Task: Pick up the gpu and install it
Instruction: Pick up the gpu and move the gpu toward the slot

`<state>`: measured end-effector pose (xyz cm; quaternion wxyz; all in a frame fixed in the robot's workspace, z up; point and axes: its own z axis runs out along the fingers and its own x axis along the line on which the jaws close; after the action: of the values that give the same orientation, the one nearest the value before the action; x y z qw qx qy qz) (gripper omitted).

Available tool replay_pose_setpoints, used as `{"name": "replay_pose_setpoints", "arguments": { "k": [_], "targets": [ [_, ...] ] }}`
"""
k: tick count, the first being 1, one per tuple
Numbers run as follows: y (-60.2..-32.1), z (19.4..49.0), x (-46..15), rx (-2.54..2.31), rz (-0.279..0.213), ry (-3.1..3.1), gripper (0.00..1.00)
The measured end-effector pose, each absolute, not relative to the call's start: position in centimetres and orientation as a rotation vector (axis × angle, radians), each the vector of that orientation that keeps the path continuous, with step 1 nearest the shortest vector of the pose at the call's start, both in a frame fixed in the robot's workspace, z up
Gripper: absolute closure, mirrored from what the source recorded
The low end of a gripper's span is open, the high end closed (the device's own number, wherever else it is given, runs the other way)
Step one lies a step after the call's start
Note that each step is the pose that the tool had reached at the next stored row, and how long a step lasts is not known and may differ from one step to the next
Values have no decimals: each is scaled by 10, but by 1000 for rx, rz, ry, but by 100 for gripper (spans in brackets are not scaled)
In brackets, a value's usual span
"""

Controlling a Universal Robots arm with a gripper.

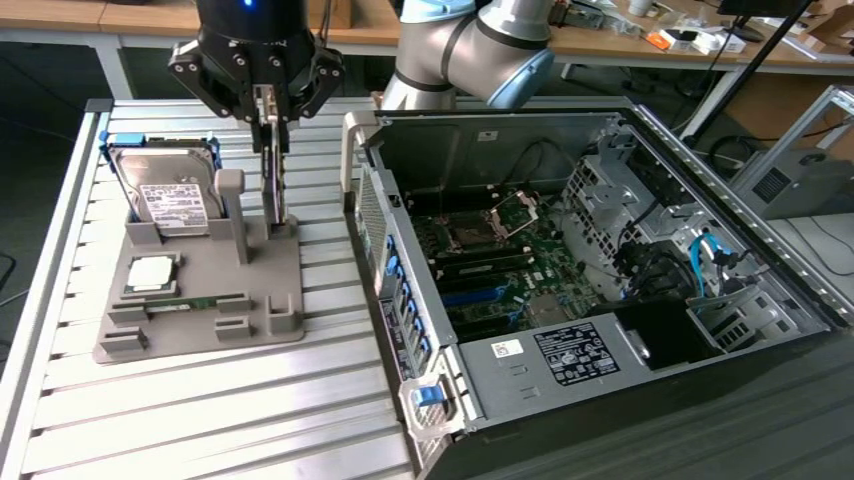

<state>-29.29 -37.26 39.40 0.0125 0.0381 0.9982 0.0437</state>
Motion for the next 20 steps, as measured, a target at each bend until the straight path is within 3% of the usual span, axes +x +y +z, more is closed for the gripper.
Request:
{"name": "replay_pose_setpoints", "arguments": {
  "k": [20],
  "targets": [
    [-373,399,-293,119,137,3111,73]
  ]
}}
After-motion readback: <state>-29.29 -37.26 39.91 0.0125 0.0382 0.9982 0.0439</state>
